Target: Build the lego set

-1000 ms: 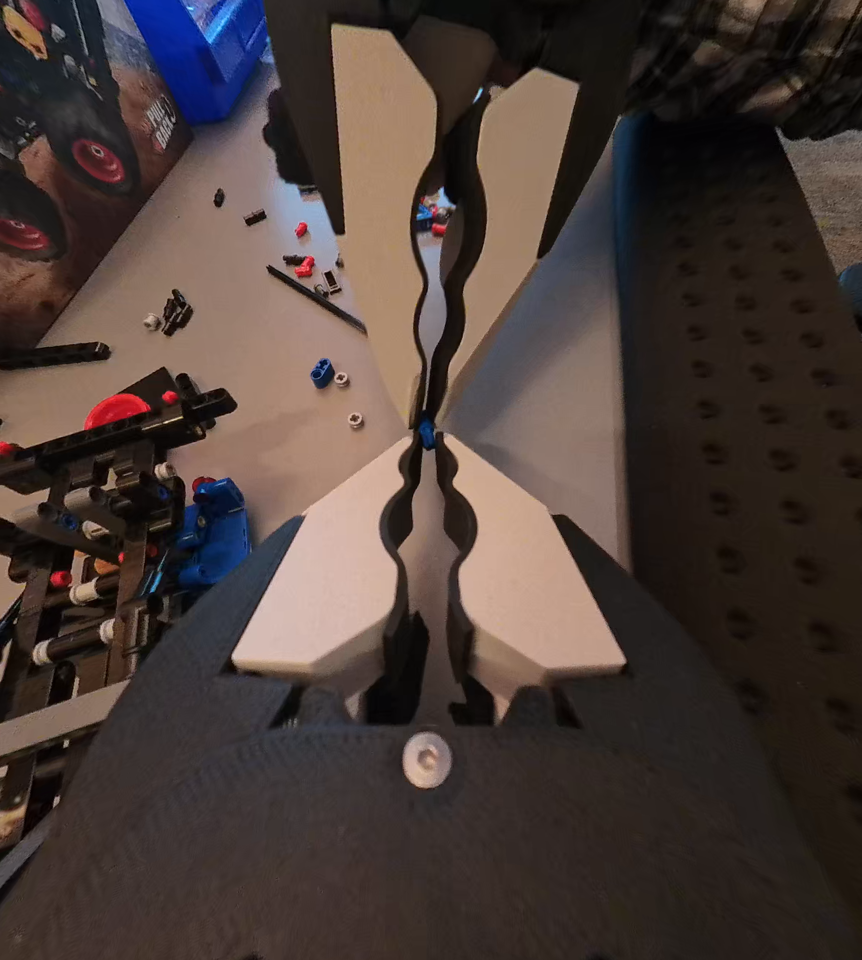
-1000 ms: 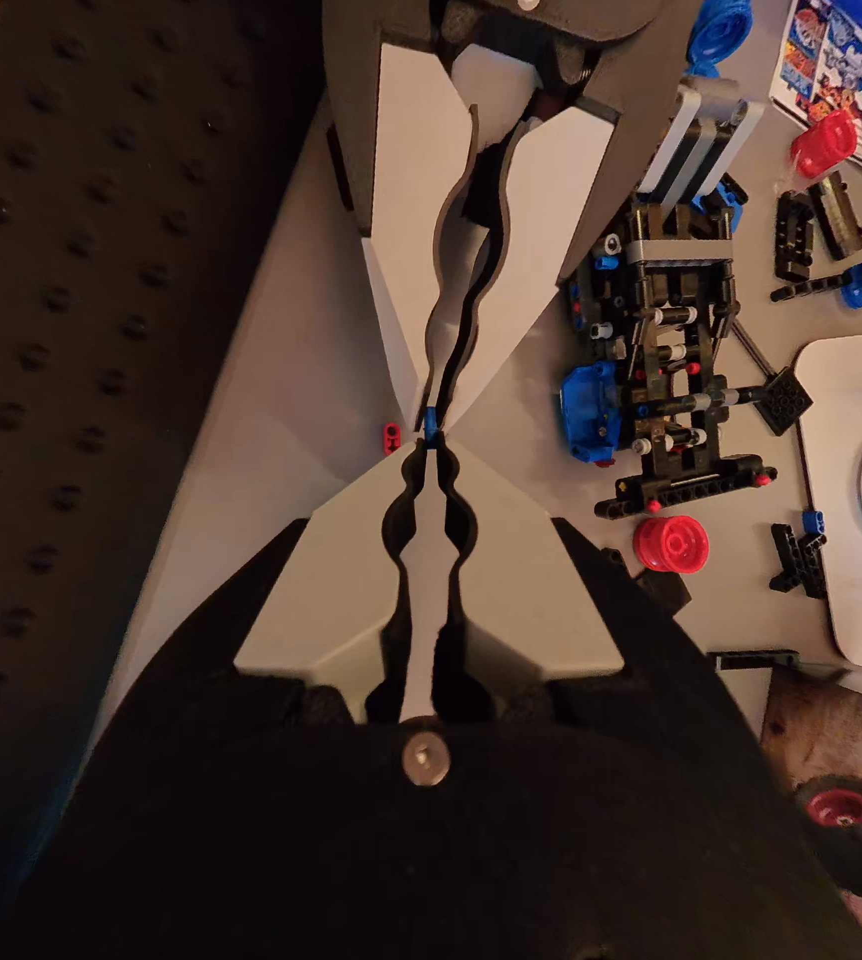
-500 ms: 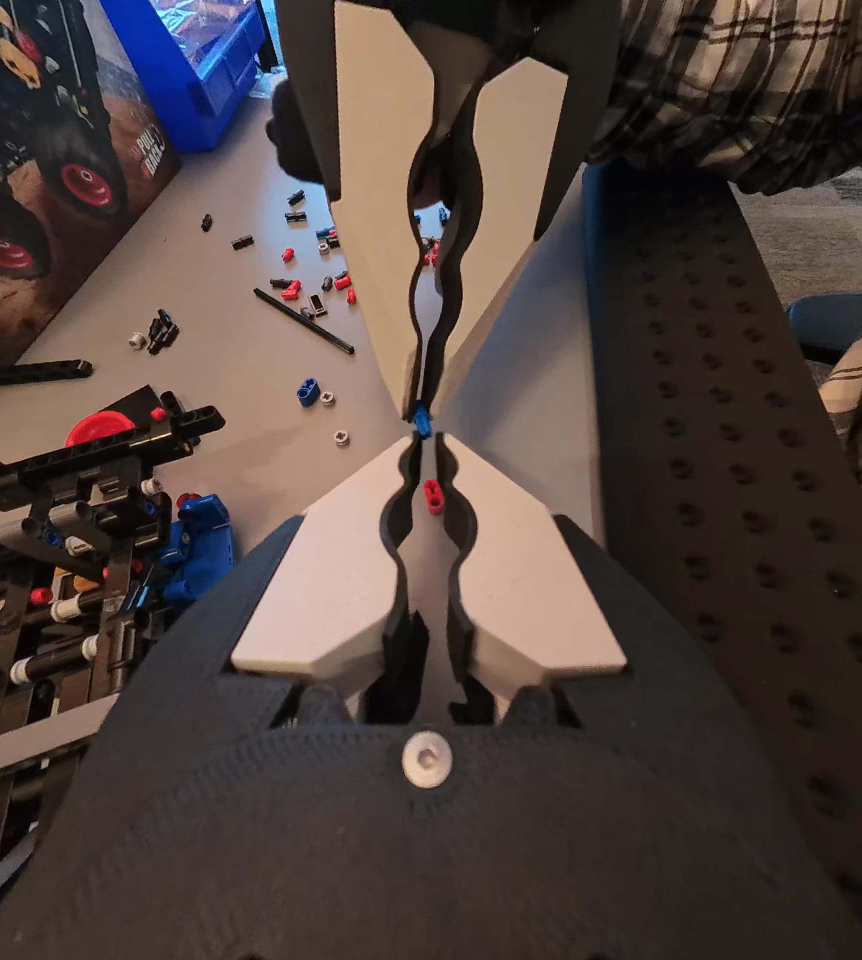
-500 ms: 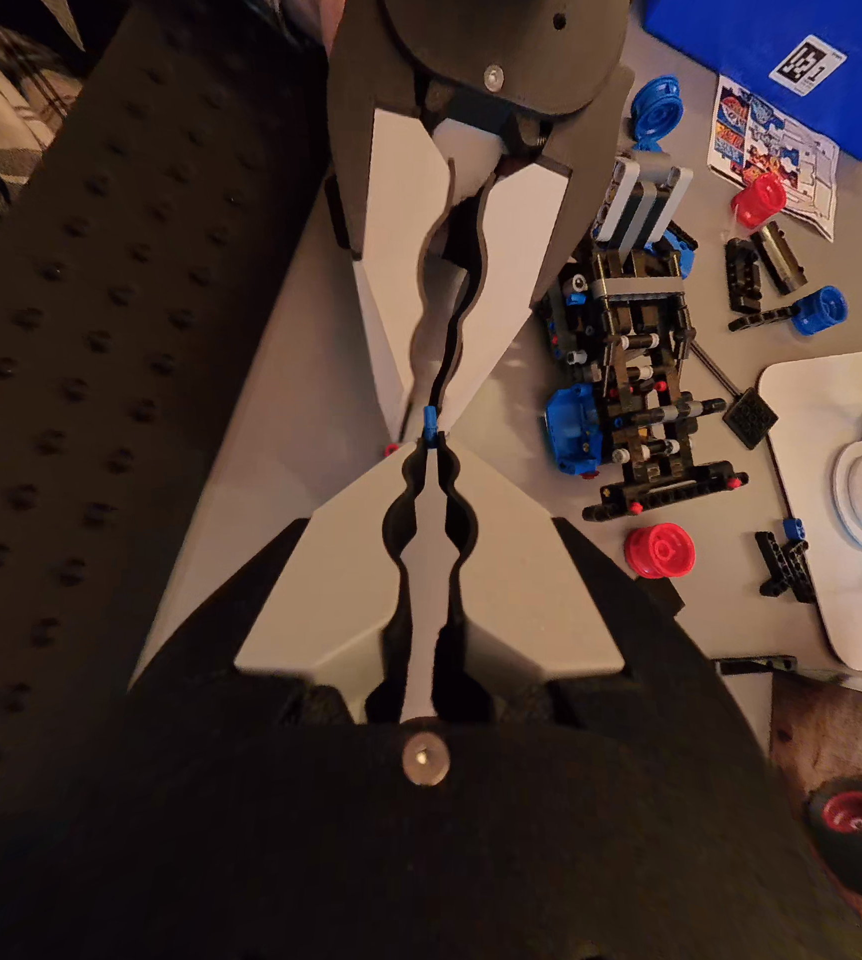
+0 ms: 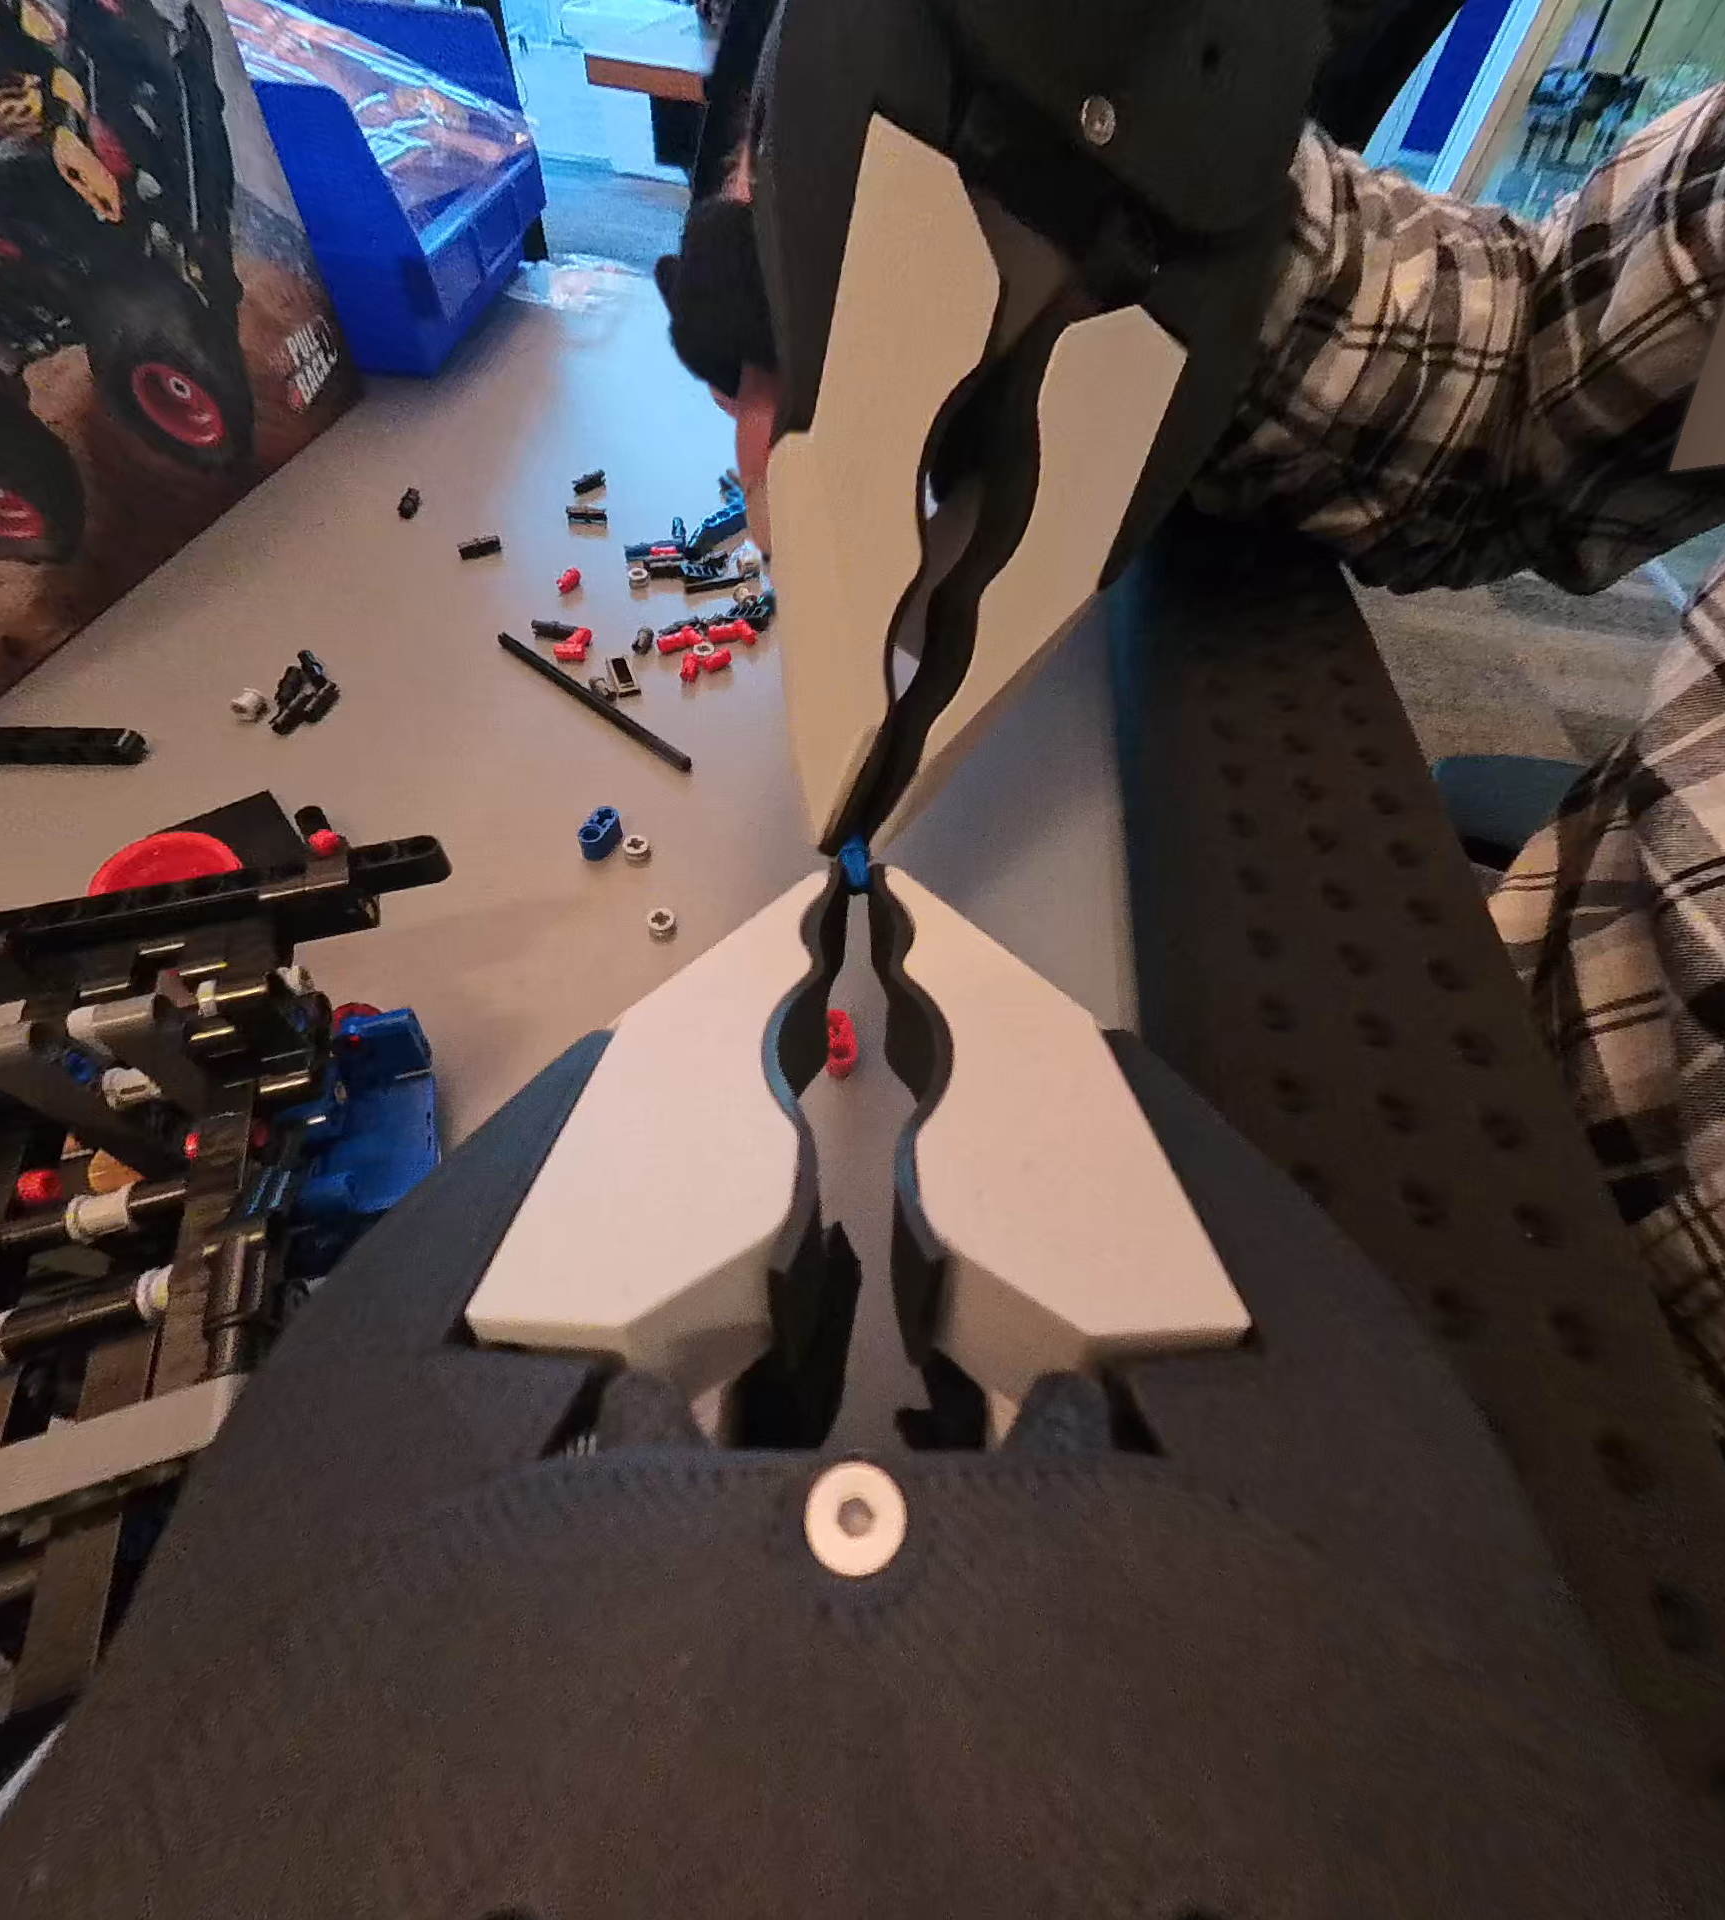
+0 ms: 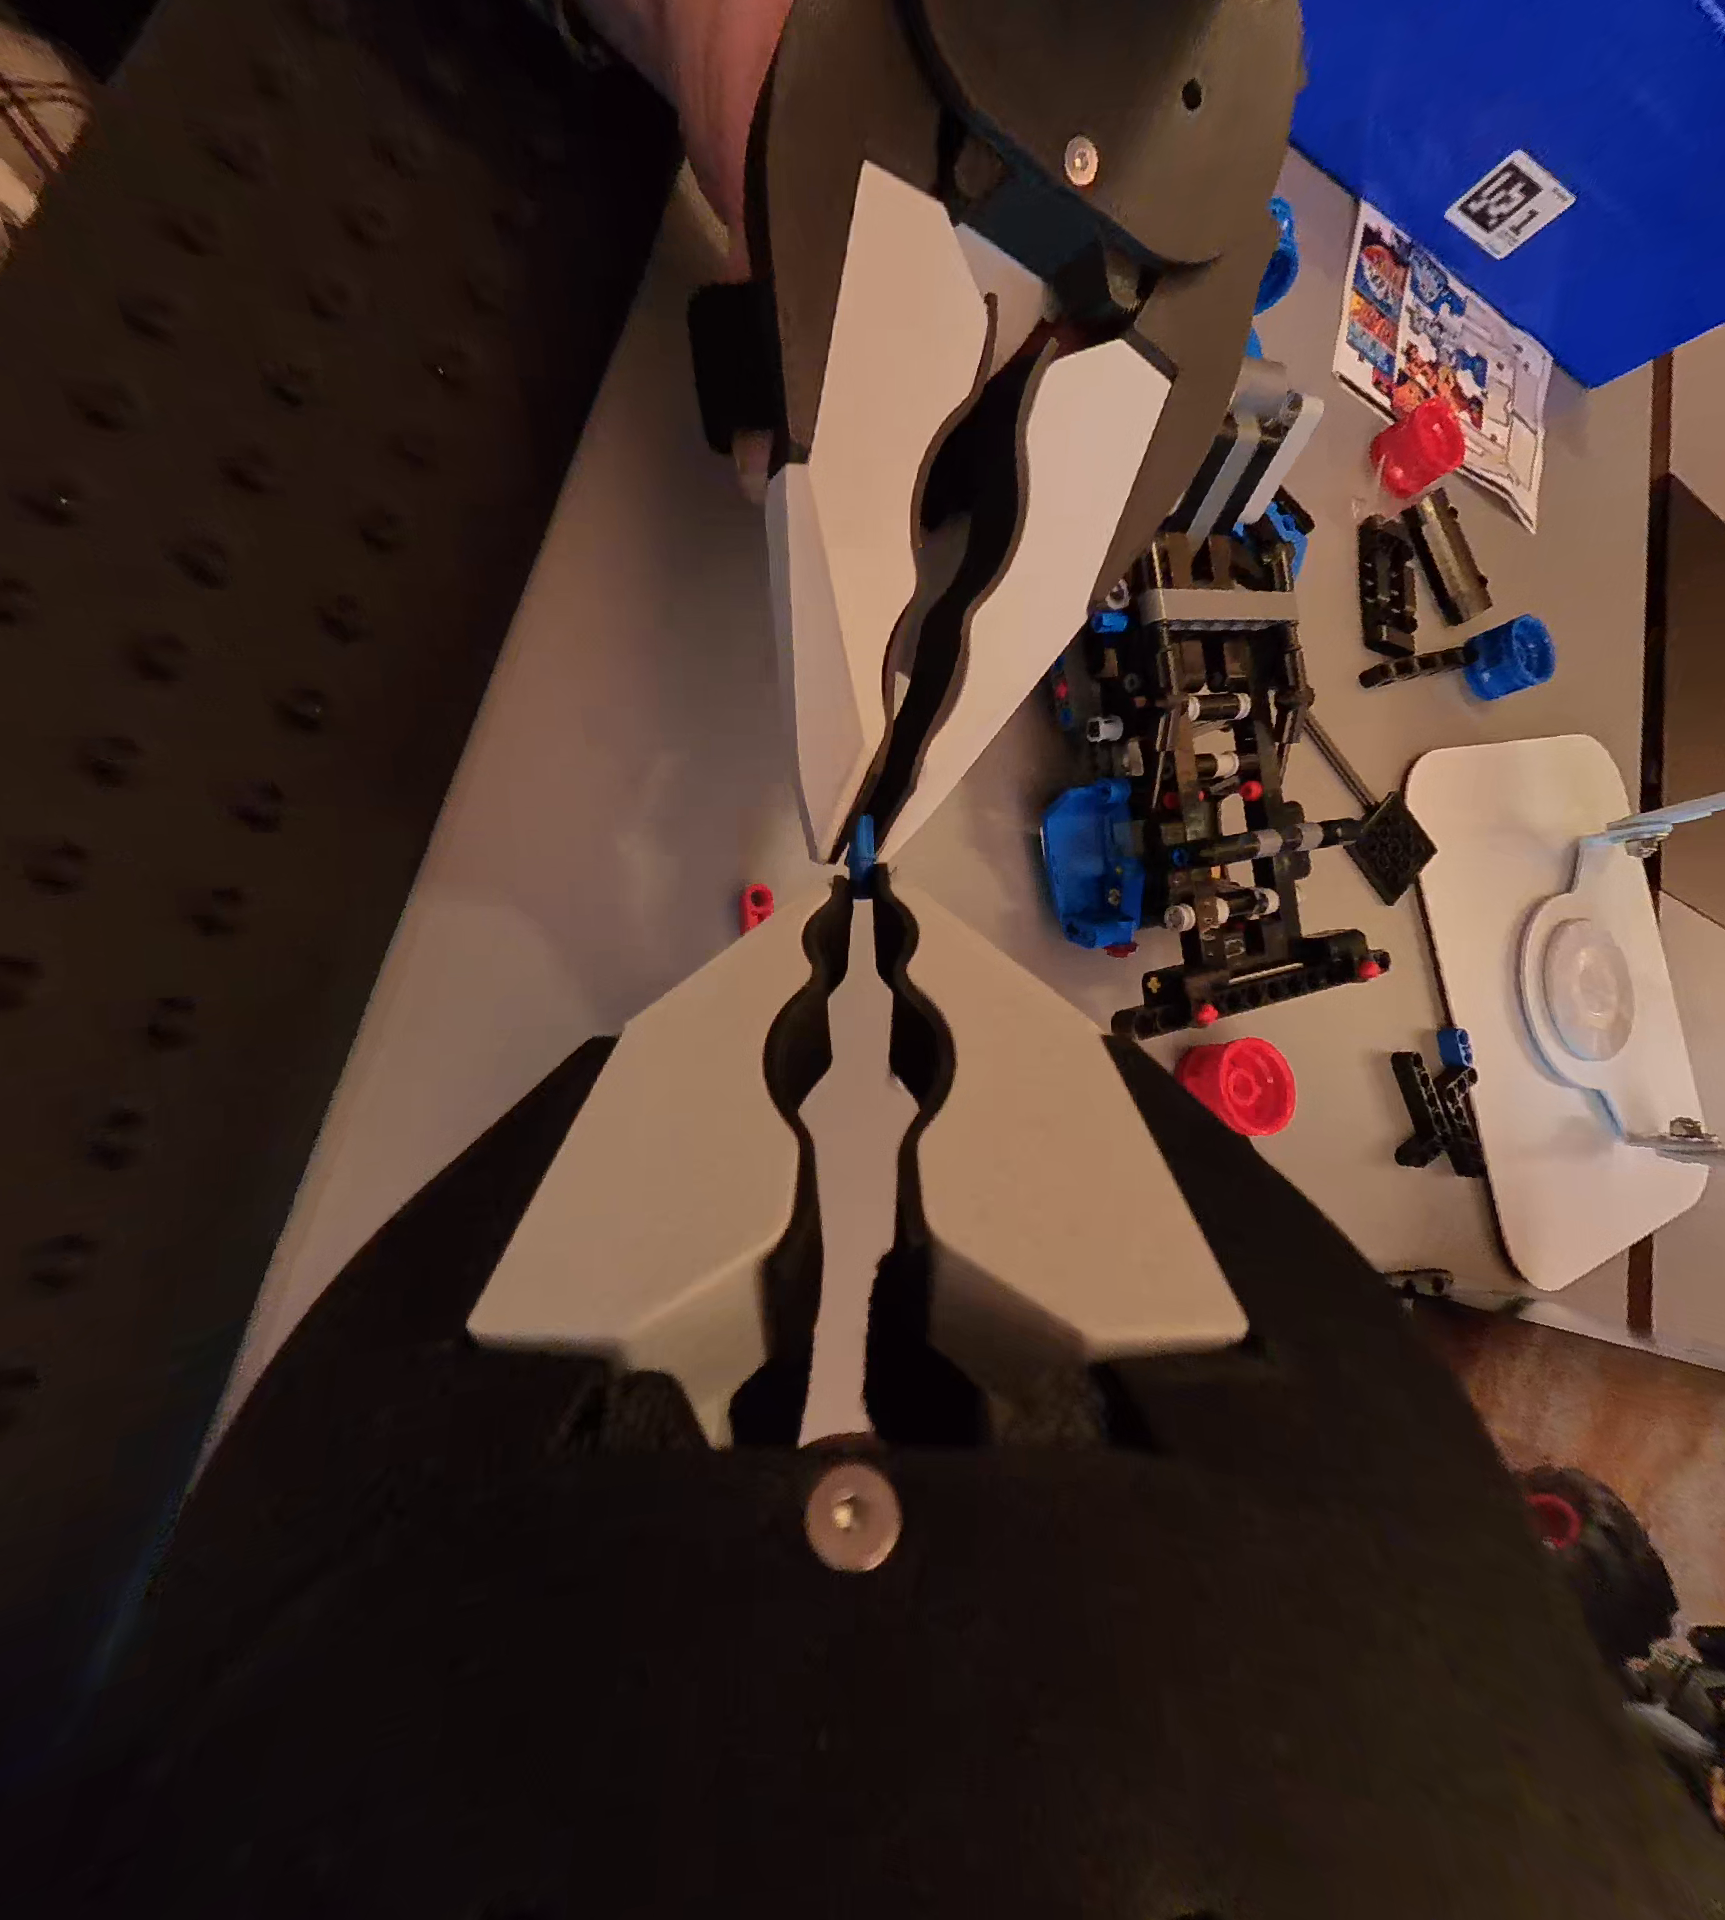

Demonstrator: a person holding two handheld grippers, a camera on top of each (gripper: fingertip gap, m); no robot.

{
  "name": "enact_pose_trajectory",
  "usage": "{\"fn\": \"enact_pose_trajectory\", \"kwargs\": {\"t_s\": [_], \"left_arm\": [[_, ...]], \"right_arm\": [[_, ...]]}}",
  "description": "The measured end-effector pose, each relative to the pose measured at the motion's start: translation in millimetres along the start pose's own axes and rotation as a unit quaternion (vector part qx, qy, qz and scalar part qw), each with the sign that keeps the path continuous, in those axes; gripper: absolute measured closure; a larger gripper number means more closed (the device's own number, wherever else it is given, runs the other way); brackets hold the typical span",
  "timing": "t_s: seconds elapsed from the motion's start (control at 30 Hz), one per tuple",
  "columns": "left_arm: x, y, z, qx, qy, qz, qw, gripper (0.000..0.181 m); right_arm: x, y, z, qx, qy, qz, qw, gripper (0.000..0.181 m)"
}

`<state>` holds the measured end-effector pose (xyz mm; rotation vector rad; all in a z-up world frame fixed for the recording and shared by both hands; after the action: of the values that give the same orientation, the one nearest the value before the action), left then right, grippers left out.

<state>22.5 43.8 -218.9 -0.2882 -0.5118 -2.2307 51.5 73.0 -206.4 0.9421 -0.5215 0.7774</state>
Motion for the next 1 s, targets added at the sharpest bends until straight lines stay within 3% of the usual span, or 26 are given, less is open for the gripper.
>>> {"fn": "enact_pose_trajectory", "kwargs": {"t_s": [0.43, 0.53, 0.73, 0.9, 1.0], "left_arm": [[-1, 7, 2, 0.005, 0.008, -0.026, 1.0, 0.179], [-3, 6, -2, -0.003, -0.007, -0.019, 1.0, 0.178], [-8, -7, -25, -0.035, -0.093, 0.046, 0.994, 0.16], [-18, -11, -49, -0.05, -0.172, 0.062, 0.982, 0.16], [-21, -11, -49, -0.052, -0.174, 0.066, 0.981, 0.166]], "right_arm": [[8, 0, 9, -0.088, 0.11, 0.014, 0.99, 0.179], [6, -4, 6, -0.08, 0.094, 0.02, 0.992, 0.179], [-9, -14, -11, -0.046, 0.016, 0.042, 0.998, 0.18], [-25, -22, -21, -0.02, -0.033, 0.073, 0.997, 0.18], [-29, -24, -23, -0.009, -0.047, 0.091, 0.995, 0.18]]}}
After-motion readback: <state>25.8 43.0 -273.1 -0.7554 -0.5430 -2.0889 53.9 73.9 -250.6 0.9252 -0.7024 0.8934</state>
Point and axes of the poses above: each gripper's, where its closed fingertips meet, x back along the fingers, z out of its top, y = z × x across the jaws, the point moved 3 cm from there along x, back along the fingers, and after that the axes turned 12 degrees about x, right-handed, at the moved point
